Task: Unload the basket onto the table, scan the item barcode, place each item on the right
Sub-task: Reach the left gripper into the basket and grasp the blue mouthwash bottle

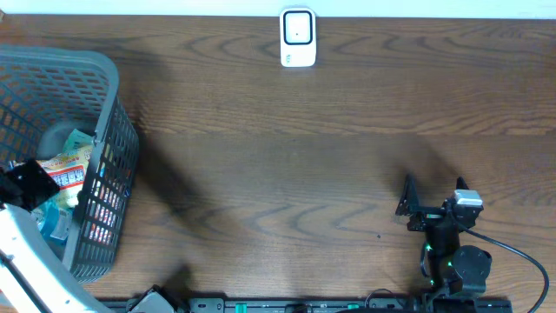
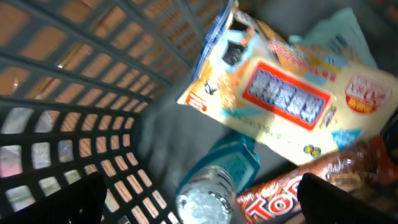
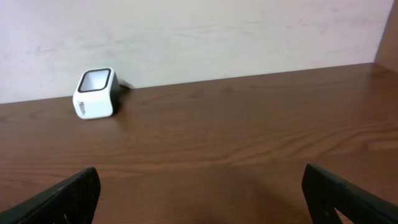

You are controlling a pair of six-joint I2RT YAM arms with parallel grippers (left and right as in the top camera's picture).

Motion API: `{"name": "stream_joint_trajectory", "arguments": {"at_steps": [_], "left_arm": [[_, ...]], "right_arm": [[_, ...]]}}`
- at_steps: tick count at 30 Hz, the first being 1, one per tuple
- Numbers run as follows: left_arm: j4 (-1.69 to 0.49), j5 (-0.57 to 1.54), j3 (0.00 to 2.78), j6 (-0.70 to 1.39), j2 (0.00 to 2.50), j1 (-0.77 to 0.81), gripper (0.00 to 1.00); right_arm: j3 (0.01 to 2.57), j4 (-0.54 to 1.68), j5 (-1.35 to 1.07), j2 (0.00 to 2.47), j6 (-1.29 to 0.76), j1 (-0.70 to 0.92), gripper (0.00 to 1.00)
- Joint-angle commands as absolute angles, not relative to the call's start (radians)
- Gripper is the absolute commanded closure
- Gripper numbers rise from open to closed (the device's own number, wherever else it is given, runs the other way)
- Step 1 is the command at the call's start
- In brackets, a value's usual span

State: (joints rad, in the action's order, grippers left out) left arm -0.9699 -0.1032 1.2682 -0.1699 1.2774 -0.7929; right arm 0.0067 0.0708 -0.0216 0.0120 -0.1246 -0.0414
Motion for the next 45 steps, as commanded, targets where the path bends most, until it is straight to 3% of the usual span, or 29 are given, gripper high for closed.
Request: {"name": "stream_joint_trajectory", "arguments": {"at_steps": [1,27,31,34,45], "left_arm": [[-0.994,-0.062,1.269,-0.216,1.304,-0.798,0.02],[-1.148,-0.062,1.261,-0.091,1.596,-0.798,0.02],[-1.147,-0.062,1.261,-0.091,1.595,-0.798,0.3],[-1.146,-0.062,1.261,-0.091,1.595,-0.798,0.44],[-1.132,-0.059,1.272,-0.049,1.592,-0.798,0.7]], "right_arm": [[0.006,0.075,-0.013,0.007,-0.118,-0.034,0.01],[0.006,0.075,-0.013,0.007,-0.118,-0.034,0.01],[0.006,0.075,-0.013,0.007,-0.118,-0.034,0.01],[0.006,0.075,-0.013,0.007,-0.118,-0.034,0.01],[0.006,0.075,-0.013,0.007,-0.118,-0.034,0.01]]}}
